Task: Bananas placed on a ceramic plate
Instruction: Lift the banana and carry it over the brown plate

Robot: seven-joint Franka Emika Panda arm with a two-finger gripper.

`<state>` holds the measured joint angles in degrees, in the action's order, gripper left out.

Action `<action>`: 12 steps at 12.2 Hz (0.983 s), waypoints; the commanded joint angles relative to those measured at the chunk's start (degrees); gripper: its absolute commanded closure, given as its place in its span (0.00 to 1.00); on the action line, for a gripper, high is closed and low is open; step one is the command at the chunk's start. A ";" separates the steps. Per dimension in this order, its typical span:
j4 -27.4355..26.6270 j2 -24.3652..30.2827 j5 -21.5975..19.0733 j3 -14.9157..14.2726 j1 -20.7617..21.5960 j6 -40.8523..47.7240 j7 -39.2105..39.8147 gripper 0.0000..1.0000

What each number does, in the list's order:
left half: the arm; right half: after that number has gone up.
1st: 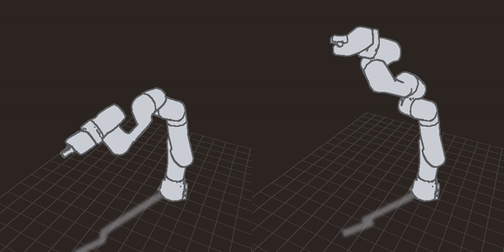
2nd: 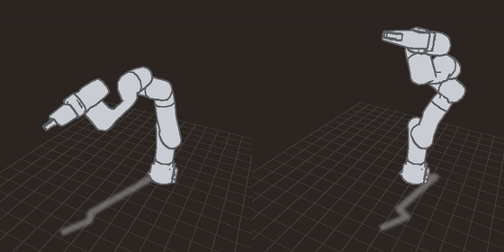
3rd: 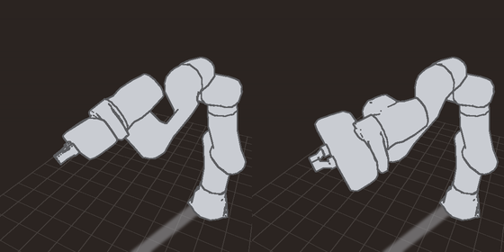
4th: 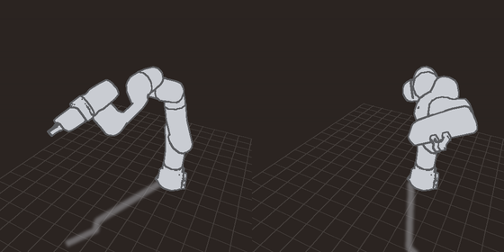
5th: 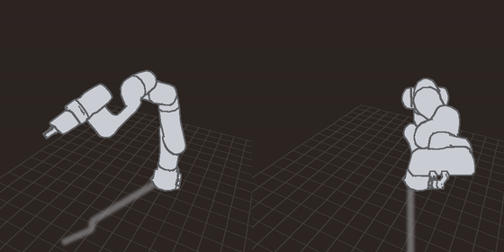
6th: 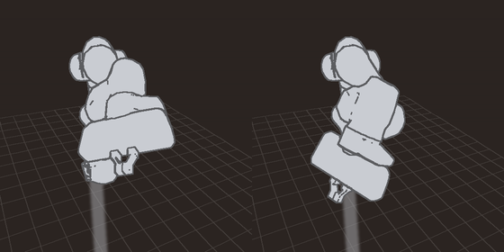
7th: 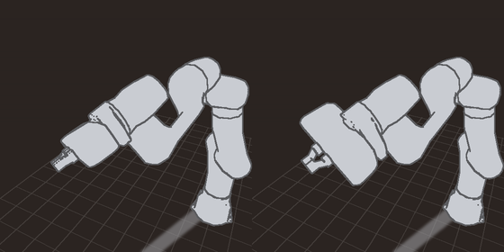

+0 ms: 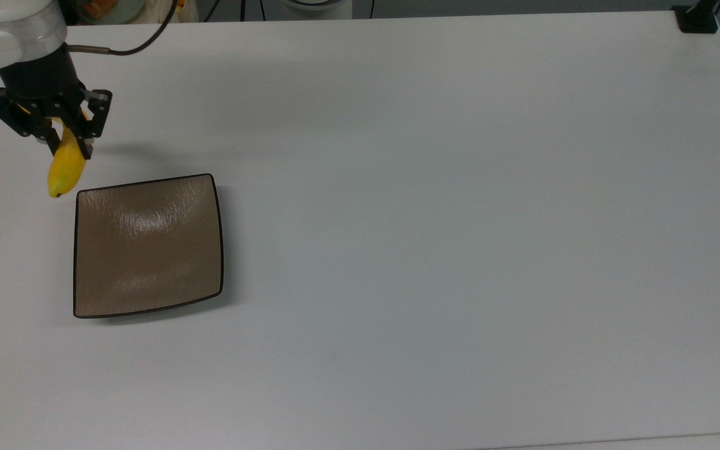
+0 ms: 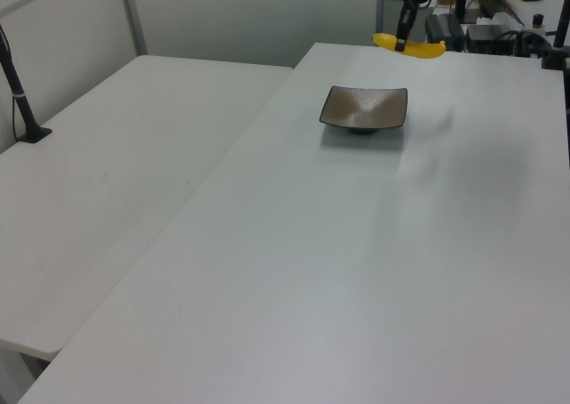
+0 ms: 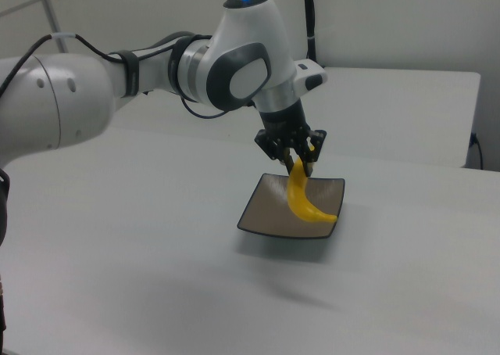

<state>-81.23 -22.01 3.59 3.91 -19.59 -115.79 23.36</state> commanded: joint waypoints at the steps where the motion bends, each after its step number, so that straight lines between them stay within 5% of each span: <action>1: 2.13 -3.46 -0.86 -0.30 2.88 -2.05 -6.99 1.00; 12: 4.16 -13.75 0.01 -0.65 8.33 -14.45 -17.47 1.00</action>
<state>-78.17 -34.09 3.39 3.98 -12.21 -128.18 7.22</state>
